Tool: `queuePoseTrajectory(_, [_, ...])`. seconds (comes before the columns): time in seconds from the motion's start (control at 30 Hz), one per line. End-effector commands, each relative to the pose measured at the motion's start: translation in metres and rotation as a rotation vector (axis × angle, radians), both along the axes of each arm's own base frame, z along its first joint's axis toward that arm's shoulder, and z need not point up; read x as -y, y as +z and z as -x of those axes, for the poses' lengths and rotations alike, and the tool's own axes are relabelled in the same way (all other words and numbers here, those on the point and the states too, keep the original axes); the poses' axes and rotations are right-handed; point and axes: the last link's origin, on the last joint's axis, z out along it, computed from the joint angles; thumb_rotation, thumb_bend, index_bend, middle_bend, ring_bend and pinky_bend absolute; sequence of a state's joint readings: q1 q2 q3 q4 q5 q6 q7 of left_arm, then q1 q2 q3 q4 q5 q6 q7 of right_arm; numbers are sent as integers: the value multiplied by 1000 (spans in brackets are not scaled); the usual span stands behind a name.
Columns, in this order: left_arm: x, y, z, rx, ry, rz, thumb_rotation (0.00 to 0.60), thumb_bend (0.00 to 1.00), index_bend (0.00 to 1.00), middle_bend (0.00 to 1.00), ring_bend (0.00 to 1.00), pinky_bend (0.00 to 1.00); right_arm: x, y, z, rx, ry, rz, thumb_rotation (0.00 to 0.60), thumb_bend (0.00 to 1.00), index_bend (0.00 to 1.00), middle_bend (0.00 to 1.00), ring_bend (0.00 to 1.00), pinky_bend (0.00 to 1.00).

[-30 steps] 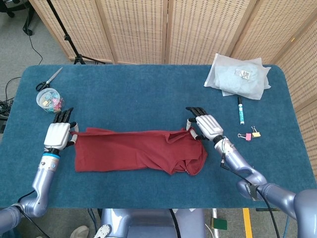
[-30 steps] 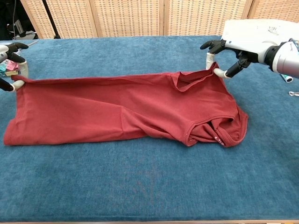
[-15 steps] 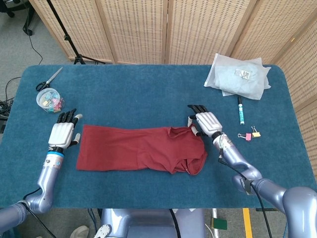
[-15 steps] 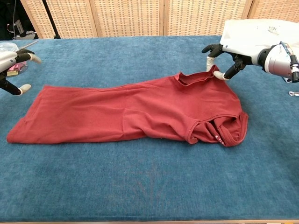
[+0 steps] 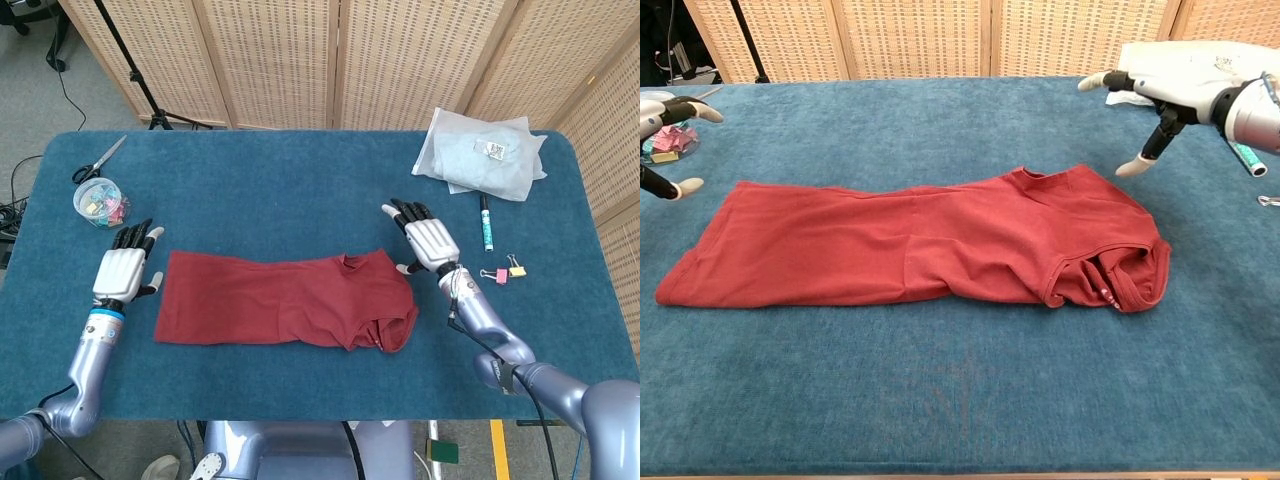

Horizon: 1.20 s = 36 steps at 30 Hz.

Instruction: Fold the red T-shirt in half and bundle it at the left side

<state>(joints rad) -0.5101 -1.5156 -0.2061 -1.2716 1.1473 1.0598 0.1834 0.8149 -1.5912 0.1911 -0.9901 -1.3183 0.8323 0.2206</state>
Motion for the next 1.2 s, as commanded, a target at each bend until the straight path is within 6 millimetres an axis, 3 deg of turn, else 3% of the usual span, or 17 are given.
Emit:
queuePoseTrajectory(0.03, [6, 6, 1, 8, -7, -3, 600, 383, 0, 0, 0, 0, -12, 20, 0, -10, 22, 42, 600, 0, 0, 0, 0, 0])
queuePoseTrajectory(0.17, [13, 14, 2, 17, -22, -7, 600, 383, 0, 0, 0, 0, -29, 33, 0, -5, 46, 53, 600, 0, 0, 0, 0, 0])
queuePoseTrajectory(0.33, [31, 30, 10, 33, -41, -3, 600, 383, 0, 0, 0, 0, -68, 58, 9, 9, 81, 66, 600, 0, 0, 0, 0, 0])
queuePoseTrajectory(0.5, [57, 45, 22, 54, -48, 8, 600, 383, 0, 0, 0, 0, -108, 84, 26, -11, 101, 103, 600, 0, 0, 0, 0, 0])
queuePoseTrajectory(0.53, [70, 51, 27, 67, -49, 5, 600, 383, 0, 0, 0, 0, -125, 96, 39, -15, 84, 135, 600, 0, 0, 0, 0, 0])
queuePoseTrajectory(0.73, [98, 59, 39, 79, -85, 14, 600, 383, 0, 0, 0, 0, -170, 116, 63, 5, 48, 194, 600, 0, 0, 0, 0, 0])
queuePoseTrajectory(0.97, [100, 57, 46, 75, -89, 21, 600, 383, 0, 0, 0, 0, -201, 129, 78, 26, 28, 251, 600, 0, 0, 0, 0, 0])
queuePoseTrajectory(1.2, [71, 52, 32, 74, -73, 15, 600, 382, 0, 0, 0, 0, -208, 136, 78, 35, 53, 271, 600, 0, 0, 0, 0, 0])
